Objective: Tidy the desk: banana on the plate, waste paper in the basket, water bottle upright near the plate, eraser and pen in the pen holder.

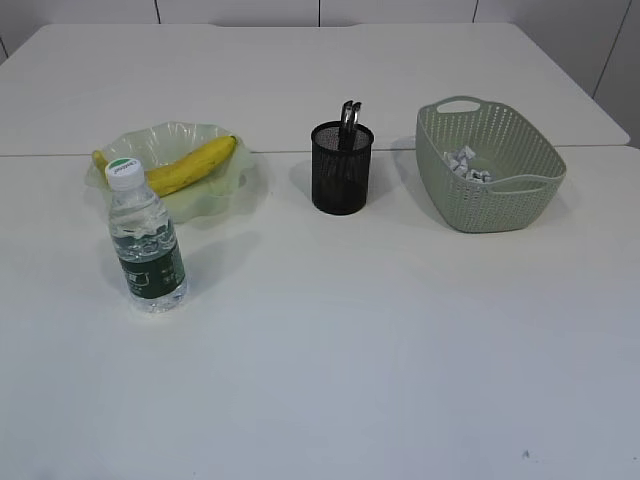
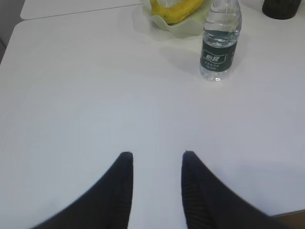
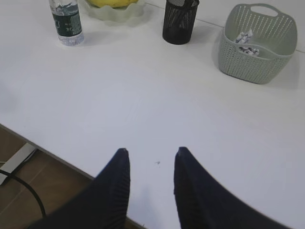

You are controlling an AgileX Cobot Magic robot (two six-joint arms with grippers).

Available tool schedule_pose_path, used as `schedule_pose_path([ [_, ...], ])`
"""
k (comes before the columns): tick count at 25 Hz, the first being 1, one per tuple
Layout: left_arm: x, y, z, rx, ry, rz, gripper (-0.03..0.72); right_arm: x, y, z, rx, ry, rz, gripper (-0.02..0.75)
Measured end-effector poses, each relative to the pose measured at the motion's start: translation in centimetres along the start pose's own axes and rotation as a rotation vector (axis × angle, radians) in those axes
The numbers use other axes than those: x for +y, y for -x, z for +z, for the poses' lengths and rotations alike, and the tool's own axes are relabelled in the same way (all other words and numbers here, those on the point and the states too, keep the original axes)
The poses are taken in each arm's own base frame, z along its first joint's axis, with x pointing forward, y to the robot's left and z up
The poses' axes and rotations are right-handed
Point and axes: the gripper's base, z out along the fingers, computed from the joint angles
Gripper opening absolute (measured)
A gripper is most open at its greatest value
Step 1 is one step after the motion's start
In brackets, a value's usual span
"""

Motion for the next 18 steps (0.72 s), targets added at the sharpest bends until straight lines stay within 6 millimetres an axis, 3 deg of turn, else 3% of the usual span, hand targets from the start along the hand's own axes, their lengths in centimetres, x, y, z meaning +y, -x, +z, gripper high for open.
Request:
schedule_pose_path([
  [18, 0.0, 0.0, 0.0, 0.000, 0.000, 0.000, 0.239, 0.2, -1.8, -0.8, 0.102, -0.015, -0.027, 0.239],
])
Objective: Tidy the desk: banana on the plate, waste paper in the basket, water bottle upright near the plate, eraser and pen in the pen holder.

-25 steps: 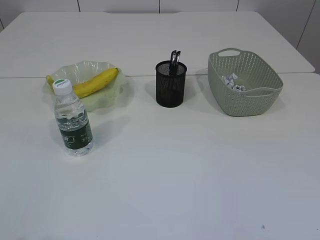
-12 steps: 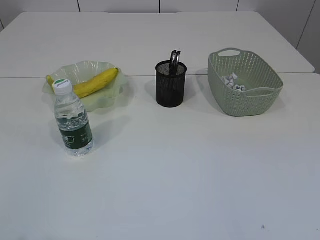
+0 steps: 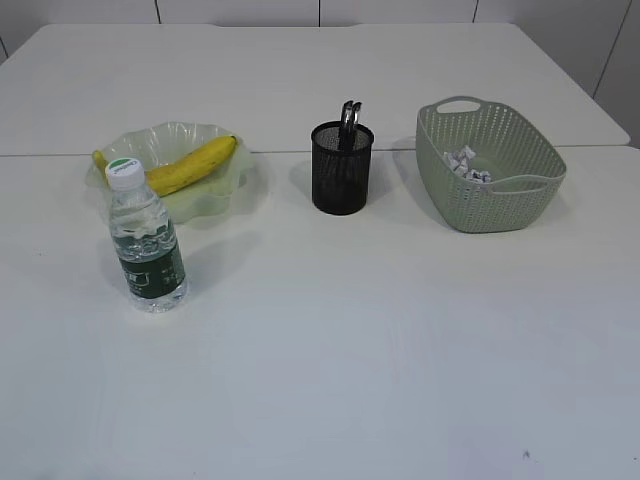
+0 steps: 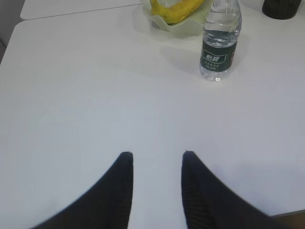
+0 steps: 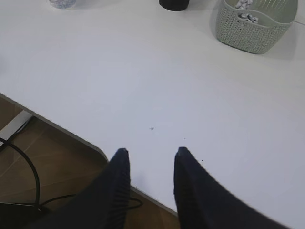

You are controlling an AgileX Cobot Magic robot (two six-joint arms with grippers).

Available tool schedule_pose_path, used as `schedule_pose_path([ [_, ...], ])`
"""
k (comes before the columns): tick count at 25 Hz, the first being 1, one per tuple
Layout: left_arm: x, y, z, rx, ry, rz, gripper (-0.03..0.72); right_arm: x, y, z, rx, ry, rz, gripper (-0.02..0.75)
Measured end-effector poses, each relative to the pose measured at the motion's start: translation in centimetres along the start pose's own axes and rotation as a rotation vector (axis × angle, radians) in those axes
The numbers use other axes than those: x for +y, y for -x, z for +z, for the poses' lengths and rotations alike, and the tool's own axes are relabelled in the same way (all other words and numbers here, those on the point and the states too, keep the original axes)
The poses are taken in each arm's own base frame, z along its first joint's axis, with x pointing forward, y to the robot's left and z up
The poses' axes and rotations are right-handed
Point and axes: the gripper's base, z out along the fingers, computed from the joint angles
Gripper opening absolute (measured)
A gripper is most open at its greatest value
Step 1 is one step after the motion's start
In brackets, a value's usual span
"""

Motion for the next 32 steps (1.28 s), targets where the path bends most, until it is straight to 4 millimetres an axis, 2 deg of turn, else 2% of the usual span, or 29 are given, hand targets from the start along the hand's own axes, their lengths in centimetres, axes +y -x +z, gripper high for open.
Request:
schedule_pose_path([
  [32, 0.00, 0.00, 0.00, 0.000, 0.000, 0.000, 0.239, -0.38, -0.19, 0.94, -0.007, -0.034, 0.011, 0.239],
])
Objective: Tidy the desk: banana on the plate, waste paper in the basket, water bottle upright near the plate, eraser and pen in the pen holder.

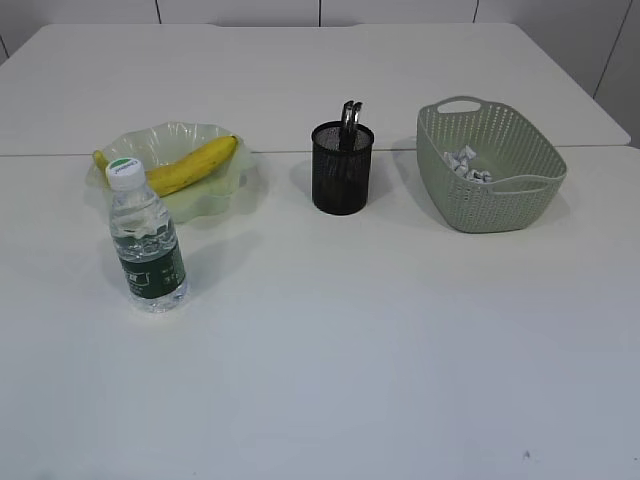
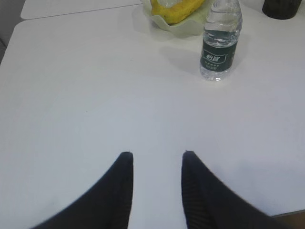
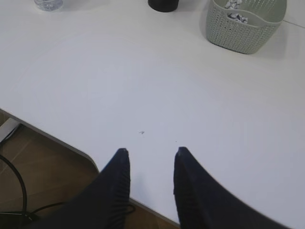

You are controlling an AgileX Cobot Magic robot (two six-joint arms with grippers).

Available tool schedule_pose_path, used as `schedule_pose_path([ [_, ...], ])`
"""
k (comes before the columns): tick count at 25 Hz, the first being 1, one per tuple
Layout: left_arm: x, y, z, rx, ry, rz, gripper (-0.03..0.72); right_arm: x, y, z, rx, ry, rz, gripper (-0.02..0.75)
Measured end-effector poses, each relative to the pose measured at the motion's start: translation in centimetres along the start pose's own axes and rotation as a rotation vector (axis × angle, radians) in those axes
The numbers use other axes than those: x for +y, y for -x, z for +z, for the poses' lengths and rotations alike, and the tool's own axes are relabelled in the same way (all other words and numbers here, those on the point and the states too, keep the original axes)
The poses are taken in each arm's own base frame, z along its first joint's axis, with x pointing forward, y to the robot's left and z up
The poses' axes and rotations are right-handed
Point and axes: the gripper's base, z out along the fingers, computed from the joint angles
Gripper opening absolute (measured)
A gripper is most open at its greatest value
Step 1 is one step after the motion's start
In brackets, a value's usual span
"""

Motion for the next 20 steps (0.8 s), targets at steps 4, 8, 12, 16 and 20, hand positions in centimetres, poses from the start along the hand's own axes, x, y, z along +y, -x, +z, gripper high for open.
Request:
schedule_pose_path([
  [4, 0.00, 0.00, 0.00, 0.000, 0.000, 0.000, 0.239, -0.12, -0.02, 0.00, 0.002, -0.014, 0.015, 0.239],
  [8, 0.00, 0.00, 0.00, 0.000, 0.000, 0.000, 0.239, -0.22, 0.03, 0.31, -0.014, -0.023, 0.019, 0.239],
  [12, 0.00, 0.00, 0.00, 0.000, 0.000, 0.000, 0.239, -0.26, 0.01, 0.47, -0.018, -0.027, 0.022, 0.239],
  [16, 0.00, 0.00, 0.00, 0.000, 0.000, 0.000, 0.239, -0.26, 0.03, 0.47, -0.020, -0.027, 0.024, 0.239],
  [20, 0.00, 0.00, 0.00, 0.000, 0.000, 0.000, 0.239, -0.26, 0.03, 0.47, -0.020, -0.027, 0.028, 0.239],
])
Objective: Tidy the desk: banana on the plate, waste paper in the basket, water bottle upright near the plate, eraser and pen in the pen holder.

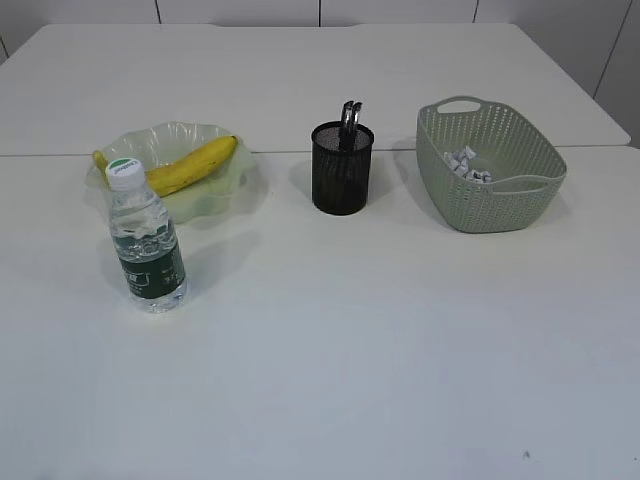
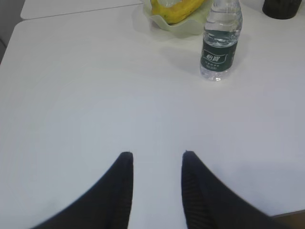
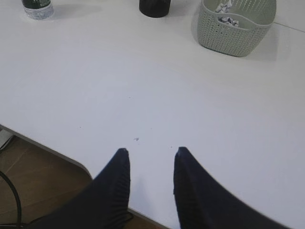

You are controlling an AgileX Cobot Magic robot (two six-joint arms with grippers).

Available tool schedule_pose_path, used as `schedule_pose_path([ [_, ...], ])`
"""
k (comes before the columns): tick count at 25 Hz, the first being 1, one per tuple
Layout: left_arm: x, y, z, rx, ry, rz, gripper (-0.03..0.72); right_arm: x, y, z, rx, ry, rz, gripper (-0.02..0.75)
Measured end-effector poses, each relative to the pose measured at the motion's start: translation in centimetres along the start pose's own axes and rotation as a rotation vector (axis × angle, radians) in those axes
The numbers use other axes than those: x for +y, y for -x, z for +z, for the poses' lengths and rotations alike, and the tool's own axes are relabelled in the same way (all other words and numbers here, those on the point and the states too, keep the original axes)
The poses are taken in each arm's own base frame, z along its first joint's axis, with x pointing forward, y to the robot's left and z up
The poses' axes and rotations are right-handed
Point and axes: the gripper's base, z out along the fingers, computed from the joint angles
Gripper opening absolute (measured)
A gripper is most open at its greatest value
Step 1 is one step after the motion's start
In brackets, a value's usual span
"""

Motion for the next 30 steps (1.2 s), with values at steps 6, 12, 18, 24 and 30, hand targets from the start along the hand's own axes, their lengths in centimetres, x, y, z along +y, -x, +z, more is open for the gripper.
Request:
schedule_pose_path([
  [6, 0.00, 0.00, 0.00, 0.000, 0.000, 0.000, 0.239, -0.06, -0.01, 0.00, 0.002, -0.011, 0.006, 0.239],
  [12, 0.00, 0.00, 0.00, 0.000, 0.000, 0.000, 0.239, 0.03, 0.06, 0.07, 0.012, -0.086, 0.076, 0.239],
  [18, 0.00, 0.00, 0.00, 0.000, 0.000, 0.000, 0.239, 0.12, 0.13, 0.15, 0.023, -0.166, 0.137, 0.239],
  [24, 0.00, 0.00, 0.00, 0.000, 0.000, 0.000, 0.239, 0.13, 0.14, 0.15, 0.023, -0.173, 0.144, 0.239],
  [30, 0.00, 0.00, 0.00, 0.000, 0.000, 0.000, 0.239, 0.13, 0.14, 0.15, 0.023, -0.173, 0.146, 0.239],
])
